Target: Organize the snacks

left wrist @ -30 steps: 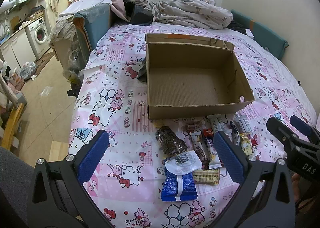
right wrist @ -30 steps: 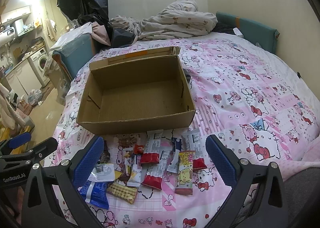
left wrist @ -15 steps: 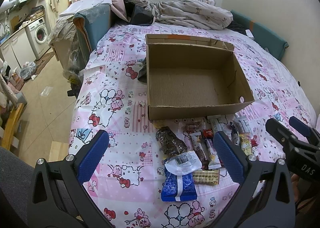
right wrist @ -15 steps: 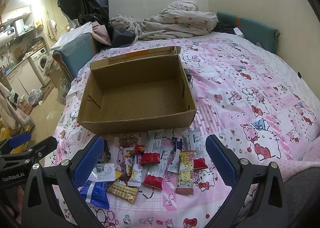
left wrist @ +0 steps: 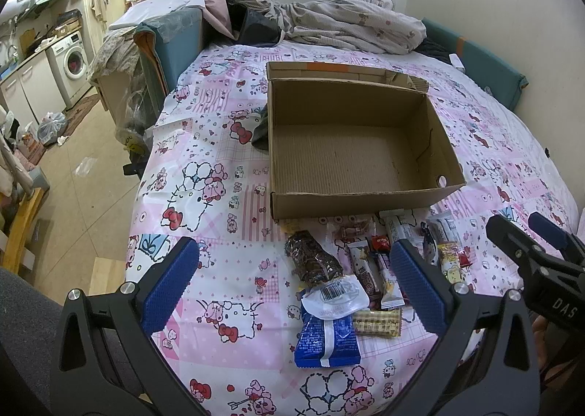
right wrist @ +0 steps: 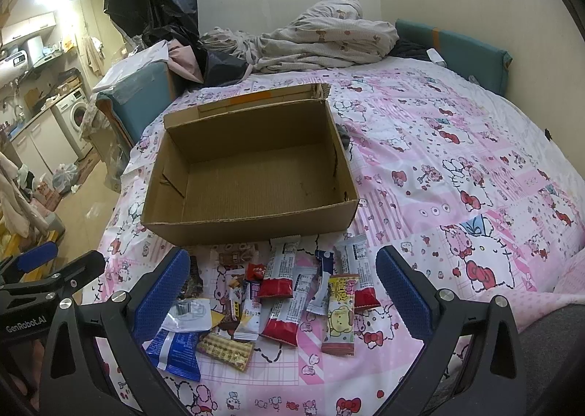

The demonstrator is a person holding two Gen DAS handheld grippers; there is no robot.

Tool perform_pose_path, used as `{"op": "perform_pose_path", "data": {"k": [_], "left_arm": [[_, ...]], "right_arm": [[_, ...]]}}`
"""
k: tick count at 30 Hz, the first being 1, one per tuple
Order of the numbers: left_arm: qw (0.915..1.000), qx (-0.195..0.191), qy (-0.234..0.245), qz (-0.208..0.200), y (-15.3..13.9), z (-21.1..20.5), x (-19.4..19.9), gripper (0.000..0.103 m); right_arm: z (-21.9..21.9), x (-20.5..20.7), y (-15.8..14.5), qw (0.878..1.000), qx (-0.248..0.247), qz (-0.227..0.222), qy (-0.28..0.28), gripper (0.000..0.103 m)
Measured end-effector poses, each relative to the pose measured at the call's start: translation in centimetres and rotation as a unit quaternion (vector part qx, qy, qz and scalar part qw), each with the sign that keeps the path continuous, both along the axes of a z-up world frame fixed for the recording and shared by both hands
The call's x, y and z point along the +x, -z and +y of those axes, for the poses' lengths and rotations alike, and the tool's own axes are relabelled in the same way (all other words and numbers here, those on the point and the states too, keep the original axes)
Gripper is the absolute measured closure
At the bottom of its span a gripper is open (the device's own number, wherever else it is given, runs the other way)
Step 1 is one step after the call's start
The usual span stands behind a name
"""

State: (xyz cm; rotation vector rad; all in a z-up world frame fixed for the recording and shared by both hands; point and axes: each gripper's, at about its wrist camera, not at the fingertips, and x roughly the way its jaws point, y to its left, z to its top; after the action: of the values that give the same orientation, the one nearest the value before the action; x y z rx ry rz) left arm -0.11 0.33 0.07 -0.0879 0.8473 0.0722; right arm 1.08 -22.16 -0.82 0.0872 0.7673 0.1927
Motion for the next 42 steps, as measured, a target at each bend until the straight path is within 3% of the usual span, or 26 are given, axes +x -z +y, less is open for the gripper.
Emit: {"op": "perform_pose_path", "data": {"k": [17, 26, 31, 37, 42], "left_arm": [[1.0, -0.005, -0.004, 0.004, -0.2, 0.0, 0.2, 0.0], [0.9991, -0.015, -0.005, 0.04, -0.7, 0.6, 1.6, 0.0], [0.9967, -0.018, -0.011, 0.078, 0.3, 0.7, 3.4, 0.0], [0.9874, -0.055, -0.036, 0.144, 2.5, 1.2, 6.0, 0.0], [0.979, -0.075, -0.057, 0.181, 4.3, 1.4, 7.7, 0.0]], "right_arm": [[-0.2, 0.1, -0.2, 1.0, 0.01, 0.003, -0.001, 0.0], [-2.2, 2.0, -1.2, 0.999, 0.041, 0.036, 0.002, 0.0], [-4.1, 4.9, -0.7, 0.993, 0.068, 0.095, 0.01, 0.0], [-5.1, 8.2, 2.5, 0.982, 0.056, 0.18, 0.007, 0.0], [-5.9, 8.6, 5.7, 0.97, 0.089, 0.224, 0.026, 0.0]]}}
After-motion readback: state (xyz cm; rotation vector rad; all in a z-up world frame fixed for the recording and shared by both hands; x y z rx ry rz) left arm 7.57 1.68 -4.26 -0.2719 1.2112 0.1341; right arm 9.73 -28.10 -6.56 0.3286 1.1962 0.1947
